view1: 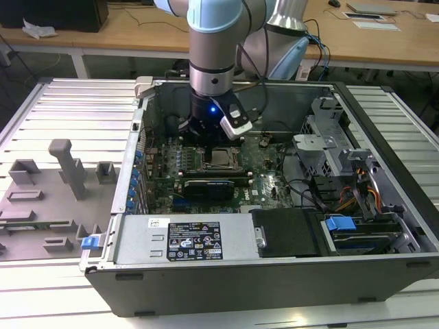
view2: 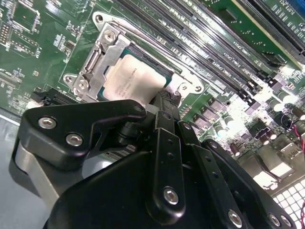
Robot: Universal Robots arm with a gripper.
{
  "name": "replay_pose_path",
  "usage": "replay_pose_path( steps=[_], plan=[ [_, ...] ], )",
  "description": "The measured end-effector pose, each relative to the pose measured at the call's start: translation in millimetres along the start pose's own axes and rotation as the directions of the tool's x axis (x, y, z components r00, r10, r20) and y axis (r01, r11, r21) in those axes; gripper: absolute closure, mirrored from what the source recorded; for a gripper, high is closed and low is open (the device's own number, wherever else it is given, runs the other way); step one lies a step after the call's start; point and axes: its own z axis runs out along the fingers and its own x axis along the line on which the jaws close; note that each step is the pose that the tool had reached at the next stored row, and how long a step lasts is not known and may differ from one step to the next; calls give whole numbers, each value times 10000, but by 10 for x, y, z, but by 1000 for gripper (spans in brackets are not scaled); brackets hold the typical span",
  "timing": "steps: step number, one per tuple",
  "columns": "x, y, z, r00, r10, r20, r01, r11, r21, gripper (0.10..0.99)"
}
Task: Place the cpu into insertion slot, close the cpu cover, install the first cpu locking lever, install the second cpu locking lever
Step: 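Close the cpu cover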
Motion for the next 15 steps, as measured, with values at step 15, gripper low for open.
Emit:
replay_pose_path(
  steps=[15],
  plan=[
    [-20,2,-23,10000,-1,0,1,10000,0,980]
  ],
)
